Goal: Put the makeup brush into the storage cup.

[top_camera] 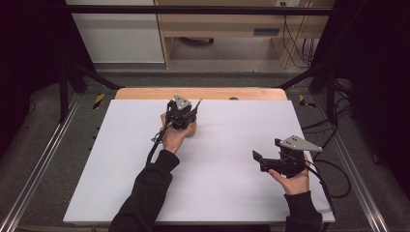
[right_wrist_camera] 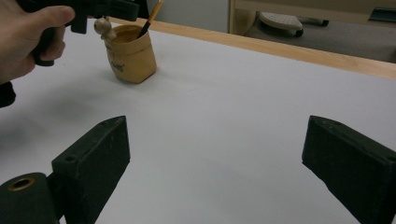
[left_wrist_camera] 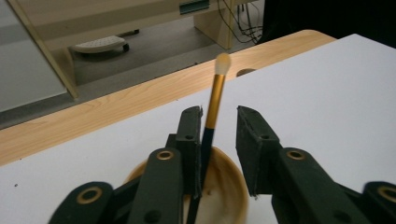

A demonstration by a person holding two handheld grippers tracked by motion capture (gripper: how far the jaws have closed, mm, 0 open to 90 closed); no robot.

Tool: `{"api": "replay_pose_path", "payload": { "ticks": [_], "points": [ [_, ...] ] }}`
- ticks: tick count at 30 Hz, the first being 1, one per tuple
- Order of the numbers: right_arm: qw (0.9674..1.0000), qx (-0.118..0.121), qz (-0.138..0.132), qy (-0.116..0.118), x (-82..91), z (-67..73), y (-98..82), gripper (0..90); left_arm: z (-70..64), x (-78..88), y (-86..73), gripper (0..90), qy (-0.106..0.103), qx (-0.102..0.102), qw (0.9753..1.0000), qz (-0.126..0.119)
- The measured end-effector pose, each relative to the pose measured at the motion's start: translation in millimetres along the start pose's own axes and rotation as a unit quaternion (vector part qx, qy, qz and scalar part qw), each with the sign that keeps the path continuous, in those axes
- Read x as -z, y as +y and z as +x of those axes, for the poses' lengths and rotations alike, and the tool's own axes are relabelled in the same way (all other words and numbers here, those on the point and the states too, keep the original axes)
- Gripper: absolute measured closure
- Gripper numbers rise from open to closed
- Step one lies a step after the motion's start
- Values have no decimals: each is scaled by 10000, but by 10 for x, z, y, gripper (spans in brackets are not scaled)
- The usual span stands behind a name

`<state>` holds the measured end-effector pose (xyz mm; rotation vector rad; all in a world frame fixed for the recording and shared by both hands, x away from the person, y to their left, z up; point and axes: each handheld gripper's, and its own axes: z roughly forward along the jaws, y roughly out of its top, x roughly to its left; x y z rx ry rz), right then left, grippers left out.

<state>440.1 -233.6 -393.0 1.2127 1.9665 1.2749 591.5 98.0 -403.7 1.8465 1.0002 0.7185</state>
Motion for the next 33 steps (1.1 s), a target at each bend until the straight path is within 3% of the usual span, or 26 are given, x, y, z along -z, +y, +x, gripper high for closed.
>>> {"api": "replay_pose_path", "payload": {
  "ticks": [2,6,7,8,10,13,18,19,24,33],
  "points": [
    [10000,-1,-10,0,5,-1,2,77,-16,36,2,666,-28,-20,10000,-13],
    [10000,4,-49,10,24,-1,8,75,-68,256,-2,585,-278,-42,9996,-95],
    [10000,0,-64,11,28,-2,9,75,-98,380,-30,568,-327,-98,9993,-150],
    [10000,0,-64,11,28,-2,9,75,-98,380,-30,554,-327,-98,9993,-150],
    [10000,-5,-70,1,32,-3,9,74,-111,478,-75,535,-429,-83,9989,-175],
    [10000,-12,-73,17,28,7,6,73,-137,692,-198,504,-587,-214,9980,-100],
    [10000,20,-36,16,11,16,-3,70,-121,879,-301,436,-615,-288,9977,-53],
    [10000,30,-29,-2,4,19,-5,70,-94,963,-347,419,-712,-182,9973,-88],
    [10000,50,-26,7,5,23,-10,69,-31,1155,-459,345,-793,-60,9967,-172],
    [10000,47,-55,-2,26,30,-13,64,164,1500,-703,267,-675,109,9973,-251]
  ]
}}
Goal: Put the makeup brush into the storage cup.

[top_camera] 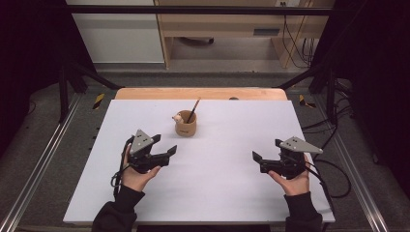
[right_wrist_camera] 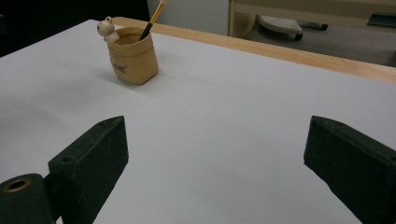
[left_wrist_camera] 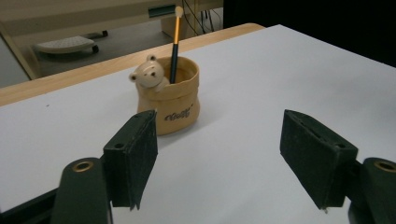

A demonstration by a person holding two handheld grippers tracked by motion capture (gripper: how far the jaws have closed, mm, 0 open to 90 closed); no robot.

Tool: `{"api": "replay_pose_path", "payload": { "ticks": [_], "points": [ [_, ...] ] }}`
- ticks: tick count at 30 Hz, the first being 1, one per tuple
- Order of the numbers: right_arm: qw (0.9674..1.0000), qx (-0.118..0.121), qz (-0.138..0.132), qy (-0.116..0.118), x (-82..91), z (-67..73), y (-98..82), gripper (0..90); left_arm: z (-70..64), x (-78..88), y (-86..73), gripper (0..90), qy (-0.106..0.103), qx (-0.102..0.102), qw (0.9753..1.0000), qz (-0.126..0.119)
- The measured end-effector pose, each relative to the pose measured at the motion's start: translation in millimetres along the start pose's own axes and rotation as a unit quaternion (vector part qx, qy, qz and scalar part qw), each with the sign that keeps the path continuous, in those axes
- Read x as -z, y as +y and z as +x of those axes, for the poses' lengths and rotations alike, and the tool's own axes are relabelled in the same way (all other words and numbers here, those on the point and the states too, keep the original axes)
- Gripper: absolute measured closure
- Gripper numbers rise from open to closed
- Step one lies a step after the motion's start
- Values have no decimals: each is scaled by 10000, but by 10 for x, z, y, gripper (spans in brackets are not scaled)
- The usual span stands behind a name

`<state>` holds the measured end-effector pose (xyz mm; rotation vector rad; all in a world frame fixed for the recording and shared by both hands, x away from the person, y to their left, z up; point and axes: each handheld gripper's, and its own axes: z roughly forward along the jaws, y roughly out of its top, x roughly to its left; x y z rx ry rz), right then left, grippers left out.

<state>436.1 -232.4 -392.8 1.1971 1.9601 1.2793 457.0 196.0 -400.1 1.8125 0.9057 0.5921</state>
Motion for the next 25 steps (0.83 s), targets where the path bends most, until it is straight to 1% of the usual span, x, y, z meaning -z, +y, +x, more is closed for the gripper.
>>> {"api": "replay_pose_path", "payload": {
  "ticks": [4,5,6,7,8,10,12,13,16,17,18,20,22,25],
  "points": [
    [10000,16,-12,-8,-6,7,-6,63,112,130,-107,212,140,137,9998,15],
    [10000,16,-10,-3,-6,9,-9,62,112,130,-107,206,140,137,9998,15],
    [10000,16,-10,-3,-6,9,-9,62,136,157,-136,206,167,183,9997,-2],
    [10000,60,-15,-9,-8,6,-16,62,189,201,-199,193,171,299,9994,-14],
    [10000,58,-13,-15,-8,5,-20,62,211,214,-225,191,195,329,9993,15],
    [10000,37,-15,-31,-7,2,-29,62,251,249,-265,174,277,353,9990,85],
    [10000,40,-15,-29,-3,1,-32,62,267,270,-286,169,297,378,9988,66],
    [10000,53,-18,-33,0,2,-37,62,303,305,-318,162,357,410,9985,110],
    [10000,69,-21,-40,-1,5,-44,60,338,341,-352,152,413,432,9981,141],
    [9999,101,-2,-61,-6,13,-53,58,364,370,-386,147,461,433,9978,174],
    [9999,106,19,-68,-6,18,-57,58,364,370,-386,142,461,433,9978,174],
    [9999,116,28,-81,-9,25,-63,58,387,395,-436,134,516,411,9975,265],
    [9999,116,38,-90,-7,30,-65,58,401,410,-458,131,546,416,9972,303],
    [9999,119,21,-94,-2,29,-65,58,415,420,-466,126,548,457,9970,289]
  ]
}}
